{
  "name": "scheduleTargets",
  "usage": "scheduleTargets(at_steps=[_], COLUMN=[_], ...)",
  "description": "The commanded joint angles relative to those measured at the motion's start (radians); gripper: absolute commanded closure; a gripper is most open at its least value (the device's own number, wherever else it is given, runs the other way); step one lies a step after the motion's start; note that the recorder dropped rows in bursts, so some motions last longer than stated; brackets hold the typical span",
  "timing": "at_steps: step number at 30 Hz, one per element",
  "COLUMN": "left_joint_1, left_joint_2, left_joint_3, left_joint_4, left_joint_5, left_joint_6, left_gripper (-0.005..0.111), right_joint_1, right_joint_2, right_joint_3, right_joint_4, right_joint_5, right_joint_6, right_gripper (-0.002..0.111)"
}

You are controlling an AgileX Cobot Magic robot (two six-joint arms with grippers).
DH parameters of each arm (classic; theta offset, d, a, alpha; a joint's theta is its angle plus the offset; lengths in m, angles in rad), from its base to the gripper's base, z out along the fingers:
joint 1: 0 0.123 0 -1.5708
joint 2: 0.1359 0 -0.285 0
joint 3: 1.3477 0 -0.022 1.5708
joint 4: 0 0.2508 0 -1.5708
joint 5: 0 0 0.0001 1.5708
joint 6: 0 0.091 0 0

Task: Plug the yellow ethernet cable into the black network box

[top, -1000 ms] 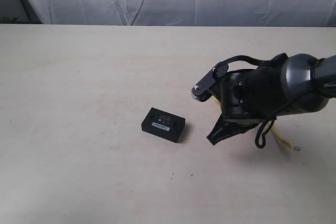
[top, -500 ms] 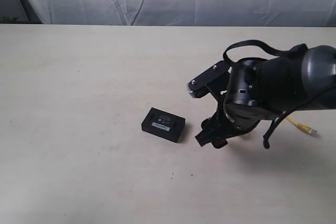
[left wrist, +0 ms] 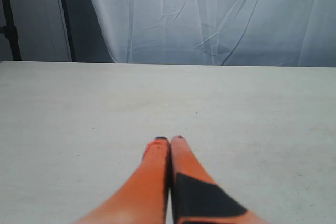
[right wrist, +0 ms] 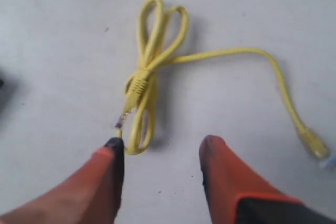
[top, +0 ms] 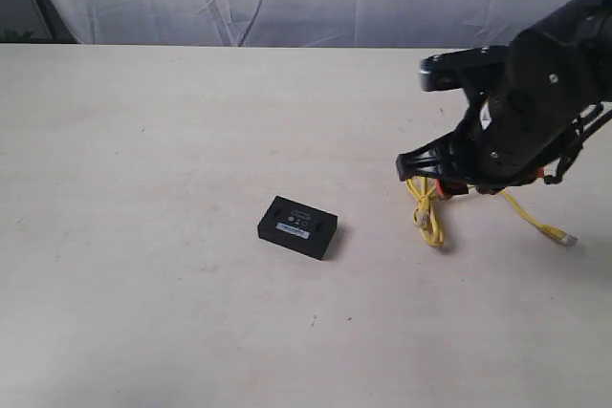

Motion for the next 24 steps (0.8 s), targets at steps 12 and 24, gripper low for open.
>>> scheduleTargets(at_steps=[12,24], left_joint_1=[0.003,0.003], left_joint_2=[-0.007,-0.007], left_joint_3=[0.005,0.005], left_joint_4=[-0.006,-0.006], left_joint_5=[0.001,0.001], left_joint_6=[-0.005,-0.005], left_gripper=[0.107,0.107], right_joint_1=[-0.218,-0.218], right_joint_2=[0.05,0.221], right_joint_3=[-0.009,-0.114], right_joint_4=[0.264,0.187], right_joint_5=[-0.155,-0.156], right_joint_6=[0.248,0.296], right_gripper=[0.031,0.034])
